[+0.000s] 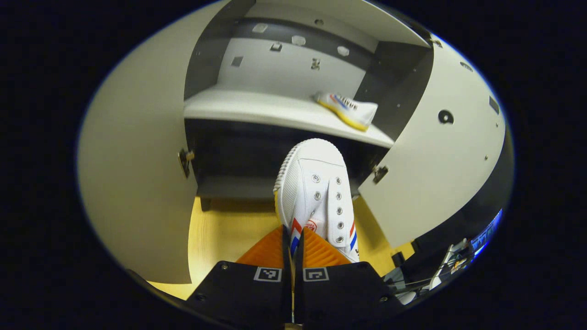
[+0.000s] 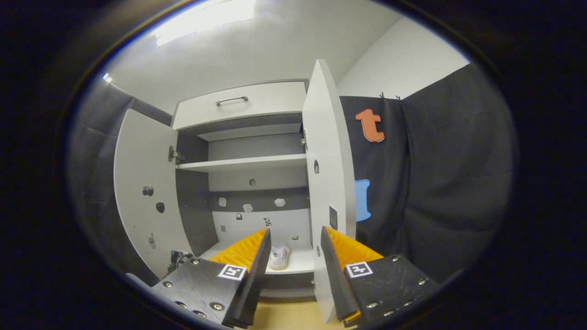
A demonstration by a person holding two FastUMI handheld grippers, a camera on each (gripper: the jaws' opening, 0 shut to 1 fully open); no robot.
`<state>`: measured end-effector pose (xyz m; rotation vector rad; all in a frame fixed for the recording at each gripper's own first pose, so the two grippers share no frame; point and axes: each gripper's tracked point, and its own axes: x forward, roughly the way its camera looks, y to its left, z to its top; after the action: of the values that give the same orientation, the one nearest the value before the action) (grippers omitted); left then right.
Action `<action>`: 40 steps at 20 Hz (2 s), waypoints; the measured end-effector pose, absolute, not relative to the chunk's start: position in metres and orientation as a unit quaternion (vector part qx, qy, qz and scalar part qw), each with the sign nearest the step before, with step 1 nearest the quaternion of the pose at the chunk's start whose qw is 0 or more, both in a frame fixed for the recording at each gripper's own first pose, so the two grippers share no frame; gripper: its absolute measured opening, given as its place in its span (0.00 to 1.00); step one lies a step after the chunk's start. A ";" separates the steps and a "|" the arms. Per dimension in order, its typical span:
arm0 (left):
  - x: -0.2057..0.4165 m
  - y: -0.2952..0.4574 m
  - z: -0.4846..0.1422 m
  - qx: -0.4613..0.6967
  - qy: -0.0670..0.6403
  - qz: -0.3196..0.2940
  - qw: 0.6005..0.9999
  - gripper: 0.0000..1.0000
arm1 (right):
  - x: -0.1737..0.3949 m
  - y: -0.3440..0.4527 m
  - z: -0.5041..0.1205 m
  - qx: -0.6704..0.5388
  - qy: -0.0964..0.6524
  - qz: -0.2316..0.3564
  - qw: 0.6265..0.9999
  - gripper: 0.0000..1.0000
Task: Grab one shoe with the right hand and put it into the shoe cabinet, grab the other shoe with the left hand and put it into the shoe cabinet; then close the right door with the right hand and the left door with the left hand.
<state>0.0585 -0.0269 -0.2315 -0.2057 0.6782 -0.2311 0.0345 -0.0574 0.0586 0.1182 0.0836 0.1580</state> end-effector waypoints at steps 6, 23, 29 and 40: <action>0.135 -0.027 -0.137 -0.108 0.237 -0.112 0.959 0.03 | 0.022 -0.064 0.072 0.068 0.024 0.082 0.994 0.60; 0.324 -0.004 -0.157 -0.112 0.268 -0.041 0.956 0.02 | 0.016 -0.132 0.075 0.057 0.018 0.003 0.998 0.60; 0.338 0.001 -0.191 -0.086 0.307 -0.035 0.947 0.02 | 0.030 -0.139 0.071 0.050 0.019 0.001 0.999 0.60; 0.334 -0.002 -0.170 -0.052 0.277 -0.041 0.959 0.50 | 0.039 -0.160 0.059 0.050 0.030 0.000 0.998 0.61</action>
<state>0.3344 -0.0023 -0.1703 -0.1056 0.5616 -0.0829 0.0389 -0.1602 0.0586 0.1000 0.0595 -0.0001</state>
